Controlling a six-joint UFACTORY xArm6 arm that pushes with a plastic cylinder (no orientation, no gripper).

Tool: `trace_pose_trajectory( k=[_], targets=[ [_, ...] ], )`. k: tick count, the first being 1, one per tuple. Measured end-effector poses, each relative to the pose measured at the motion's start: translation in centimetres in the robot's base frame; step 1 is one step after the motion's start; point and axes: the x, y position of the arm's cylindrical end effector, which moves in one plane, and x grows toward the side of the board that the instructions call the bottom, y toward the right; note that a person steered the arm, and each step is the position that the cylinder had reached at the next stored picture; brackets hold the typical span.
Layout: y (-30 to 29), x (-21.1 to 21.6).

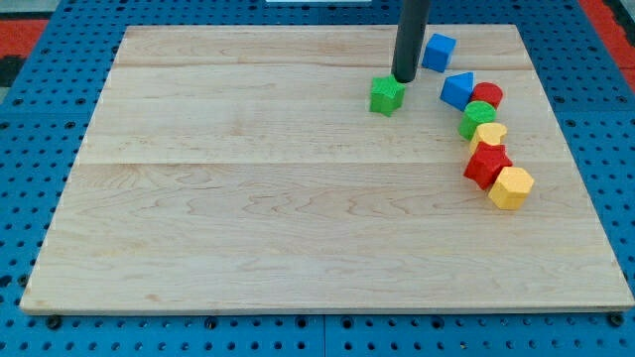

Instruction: Move blue cube towards top right

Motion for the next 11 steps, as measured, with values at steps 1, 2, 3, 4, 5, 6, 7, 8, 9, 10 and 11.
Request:
trace_pose_trajectory(
  k=[1,2,3,4,5,6,7,8,9,10,11],
  targets=[
    [-3.3,0.6],
    [-3.6,5.0],
    [-2.2,8.9],
    [-2.2,7.6],
    [-1.8,3.8],
    [-2.3,0.5],
    [-3.7,-2.9],
    [-0.1,-5.2],
    [8.2,-5.8],
    [12.6,-7.1],
    [13.6,-10.1]
  ],
)
